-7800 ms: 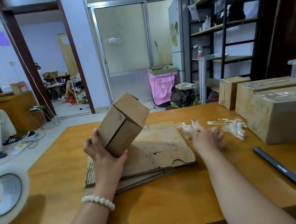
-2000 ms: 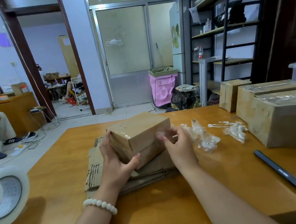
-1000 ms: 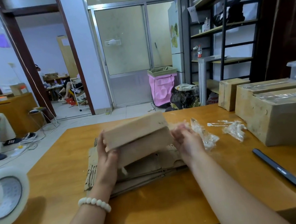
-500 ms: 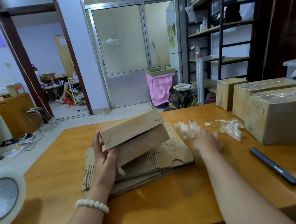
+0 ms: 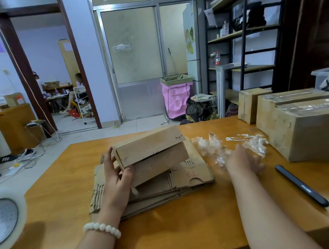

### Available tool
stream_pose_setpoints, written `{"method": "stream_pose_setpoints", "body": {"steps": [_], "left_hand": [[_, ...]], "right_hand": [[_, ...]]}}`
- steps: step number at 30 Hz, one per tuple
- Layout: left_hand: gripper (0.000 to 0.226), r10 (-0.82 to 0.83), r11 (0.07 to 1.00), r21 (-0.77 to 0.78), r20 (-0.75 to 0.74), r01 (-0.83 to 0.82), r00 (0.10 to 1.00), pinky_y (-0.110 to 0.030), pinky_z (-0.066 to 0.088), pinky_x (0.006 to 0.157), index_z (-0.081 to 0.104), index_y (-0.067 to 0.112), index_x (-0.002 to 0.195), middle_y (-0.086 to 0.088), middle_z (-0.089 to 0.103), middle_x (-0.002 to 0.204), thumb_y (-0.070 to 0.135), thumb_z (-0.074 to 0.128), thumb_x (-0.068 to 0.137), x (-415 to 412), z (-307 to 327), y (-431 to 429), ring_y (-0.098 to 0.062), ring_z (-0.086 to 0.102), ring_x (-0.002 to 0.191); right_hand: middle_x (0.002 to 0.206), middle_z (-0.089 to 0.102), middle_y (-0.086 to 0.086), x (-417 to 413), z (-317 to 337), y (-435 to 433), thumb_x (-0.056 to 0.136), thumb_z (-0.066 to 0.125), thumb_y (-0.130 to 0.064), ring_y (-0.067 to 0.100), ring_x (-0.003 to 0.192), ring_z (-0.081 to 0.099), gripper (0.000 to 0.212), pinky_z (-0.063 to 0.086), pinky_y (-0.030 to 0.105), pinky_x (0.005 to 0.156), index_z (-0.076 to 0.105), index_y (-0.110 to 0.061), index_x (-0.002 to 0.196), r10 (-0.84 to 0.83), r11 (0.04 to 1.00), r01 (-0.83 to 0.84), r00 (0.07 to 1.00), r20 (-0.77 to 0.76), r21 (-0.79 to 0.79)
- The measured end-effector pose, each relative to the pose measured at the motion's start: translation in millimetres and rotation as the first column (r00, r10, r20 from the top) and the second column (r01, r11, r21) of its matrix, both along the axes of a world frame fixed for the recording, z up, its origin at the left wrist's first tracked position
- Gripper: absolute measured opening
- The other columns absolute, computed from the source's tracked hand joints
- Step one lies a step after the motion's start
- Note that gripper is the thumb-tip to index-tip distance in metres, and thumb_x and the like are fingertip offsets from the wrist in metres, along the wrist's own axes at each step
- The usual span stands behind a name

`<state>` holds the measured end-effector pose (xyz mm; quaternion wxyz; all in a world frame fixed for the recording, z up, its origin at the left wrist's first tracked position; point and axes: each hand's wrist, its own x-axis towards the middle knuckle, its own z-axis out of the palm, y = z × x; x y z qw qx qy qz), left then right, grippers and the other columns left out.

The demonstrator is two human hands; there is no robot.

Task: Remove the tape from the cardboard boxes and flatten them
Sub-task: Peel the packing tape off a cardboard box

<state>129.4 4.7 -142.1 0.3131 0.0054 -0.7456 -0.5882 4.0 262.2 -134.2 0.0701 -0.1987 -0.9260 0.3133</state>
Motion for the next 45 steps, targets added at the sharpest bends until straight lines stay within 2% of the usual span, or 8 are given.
{"method": "stream_pose_setpoints", "body": {"steps": [5, 9, 14, 22, 27, 36, 41, 45], "left_hand": [[0.096, 0.057, 0.998, -0.035, -0.044, -0.058, 0.997, -0.013, 0.051, 0.074, 0.009, 0.055, 0.138, 0.007, 0.026, 0.145, 0.056, 0.066, 0.06, 4, 2, 1, -0.004, 0.048, 0.115], [0.119, 0.204, 0.969, -0.14, -0.012, -0.204, 0.979, -0.032, 0.037, 0.103, -0.007, 0.047, 0.141, -0.002, 0.014, 0.15, 0.04, 0.083, 0.064, 5, 4, 10, -0.017, 0.029, 0.133], [0.129, 0.262, 0.951, -0.2, 0.108, -0.237, 0.959, -0.05, 0.017, 0.116, -0.016, 0.043, 0.143, -0.012, 0.005, 0.158, 0.058, 0.08, 0.057, 3, 5, 14, -0.027, 0.009, 0.146], [0.093, 0.192, 0.978, 0.053, 0.127, -0.2, 0.973, -0.03, 0.031, 0.098, 0.002, 0.025, 0.154, 0.0, 0.042, 0.122, 0.052, 0.052, 0.08, -2, 5, 6, -0.016, 0.039, 0.121], [0.09, 0.178, 0.984, -0.034, 0.171, -0.174, 0.969, -0.034, 0.035, 0.1, 0.008, 0.03, 0.154, 0.002, 0.043, 0.13, 0.057, 0.051, 0.079, -6, 0, 2, -0.014, 0.042, 0.123], [0.081, 0.281, 0.957, -0.128, 0.197, -0.259, 0.939, -0.042, 0.043, 0.096, 0.027, 0.023, 0.149, -0.001, 0.05, 0.118, 0.066, 0.039, 0.082, -10, -1, -1, -0.022, 0.05, 0.111], [0.075, 0.342, 0.927, -0.259, 0.285, -0.271, 0.895, -0.045, 0.041, 0.092, 0.064, 0.016, 0.074, -0.007, 0.057, 0.101, 0.079, 0.023, 0.082, -11, 2, -1, -0.029, 0.052, 0.105], [0.06, 0.27, 0.949, -0.231, 0.24, -0.215, 0.932, -0.046, 0.031, 0.109, 0.056, 0.022, 0.061, 0.002, 0.042, 0.114, 0.064, 0.029, 0.094, -10, -1, -3, -0.025, 0.039, 0.124]], "right_hand": [[0.159, 0.012, 0.005, 3, -1, -14, 0.099, 0.038, -0.039, 0.035, 0.145, 0.0, 0.054, 0.011, 0.055, 0.112, 0.025, -0.023, 0.149, 0.085, 0.996, -0.08, 0.987, -0.139, 0.037], [0.111, 0.062, 0.005, 19, -6, -49, 0.092, 0.045, -0.014, 0.026, 0.113, 0.053, 0.022, 0.034, 0.047, 0.104, 0.066, -0.011, 0.101, 0.417, 0.885, -0.45, 0.647, -0.639, 0.122], [0.105, 0.061, -0.002, 43, -7, -78, 0.097, 0.046, -0.037, 0.014, 0.102, 0.051, 0.03, 0.041, 0.029, 0.087, 0.064, -0.017, 0.109, 0.777, 0.541, -0.828, 0.425, -0.465, 0.148], [0.145, 0.037, -0.017, 53, -1, -75, 0.083, 0.047, -0.057, -0.002, 0.131, 0.033, 0.054, 0.03, 0.019, 0.104, 0.039, -0.045, 0.135, 0.71, 0.337, -0.912, 0.41, -0.572, -0.234], [0.153, 0.026, -0.009, 51, -1, -79, 0.094, 0.054, -0.042, 0.013, 0.139, 0.027, 0.058, 0.026, 0.039, 0.115, 0.029, -0.032, 0.146, 0.703, 0.456, -0.86, 0.505, -0.501, -0.228], [0.147, 0.024, -0.01, 50, 1, -77, 0.1, 0.044, -0.03, 0.011, 0.136, 0.028, 0.047, 0.02, 0.021, 0.106, 0.035, -0.02, 0.145, 0.697, 0.461, -0.836, 0.548, -0.462, -0.298], [0.14, 0.037, -0.005, 46, 2, -75, 0.096, 0.054, -0.018, 0.004, 0.119, 0.041, 0.057, 0.031, -0.005, 0.082, 0.025, -0.016, 0.146, 0.658, 0.367, -0.802, 0.582, -0.477, -0.472], [0.133, 0.046, -0.006, 44, 0, -72, 0.095, 0.057, -0.023, 0.006, 0.12, 0.044, 0.054, 0.035, 0.013, 0.096, 0.031, -0.02, 0.142, 0.678, 0.345, -0.795, 0.579, -0.453, -0.498]]}}
